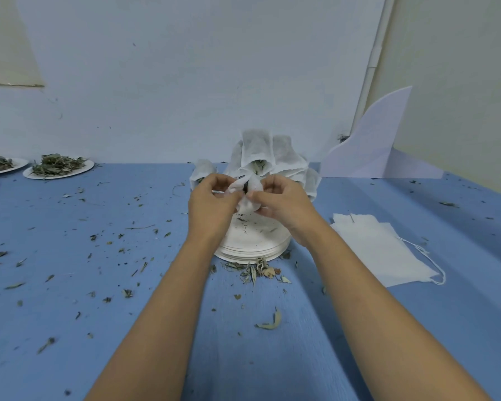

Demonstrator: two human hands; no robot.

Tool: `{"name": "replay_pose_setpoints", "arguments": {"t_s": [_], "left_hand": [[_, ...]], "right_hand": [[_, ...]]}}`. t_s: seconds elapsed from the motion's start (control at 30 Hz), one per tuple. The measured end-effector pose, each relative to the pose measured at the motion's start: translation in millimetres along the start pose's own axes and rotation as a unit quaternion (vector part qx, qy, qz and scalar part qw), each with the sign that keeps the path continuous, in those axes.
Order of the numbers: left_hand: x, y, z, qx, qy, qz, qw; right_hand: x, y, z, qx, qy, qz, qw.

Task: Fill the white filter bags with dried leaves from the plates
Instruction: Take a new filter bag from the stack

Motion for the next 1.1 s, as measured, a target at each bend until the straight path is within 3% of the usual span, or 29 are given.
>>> {"name": "replay_pose_setpoints", "arguments": {"t_s": [0.1,0.17,0.37,0.47,0.63,0.73,0.87,0.93,1.1], "left_hand": [[-1,5,8,0.067,0.135,-0.109,0.983],[3,7,14,0.093,0.160,-0.140,0.973],[2,4,5,0.023,0.105,-0.096,0.990],[4,3,7,0.007,0.062,-0.053,0.997],[-5,2,1,-0.005,0.064,-0.005,0.998],[-8,2,2,-0.024,0.005,0.039,0.999],[-10,1,7,-0.041,-0.056,-0.006,0.998],[-13,-2,7,-0.049,-0.048,-0.022,0.997],[-24,0,0,-0.014,0.083,-0.063,0.994]], "right_hand": [[1,-5,0,-0.125,0.094,0.187,0.970],[8,-8,4,-0.187,0.096,0.296,0.932],[4,-10,1,-0.131,0.094,0.383,0.910],[12,-12,5,-0.149,0.038,0.357,0.921],[17,-15,0,-0.161,-0.006,0.306,0.938],[17,-14,0,-0.124,0.005,0.262,0.957],[24,-10,-1,-0.088,0.027,0.277,0.956],[30,-11,-3,-0.093,0.021,0.289,0.952],[41,-11,-4,-0.112,-0.036,0.307,0.944]]}}
Point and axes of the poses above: each hand's wrist, its own z-axis away from the middle knuckle, its own x-axis out of the palm, y = z × x, the point moved 3 cm from there along -z, towards the middle knuckle, and after that the axes turned 14 degrees about -x, right-handed, at the moved point
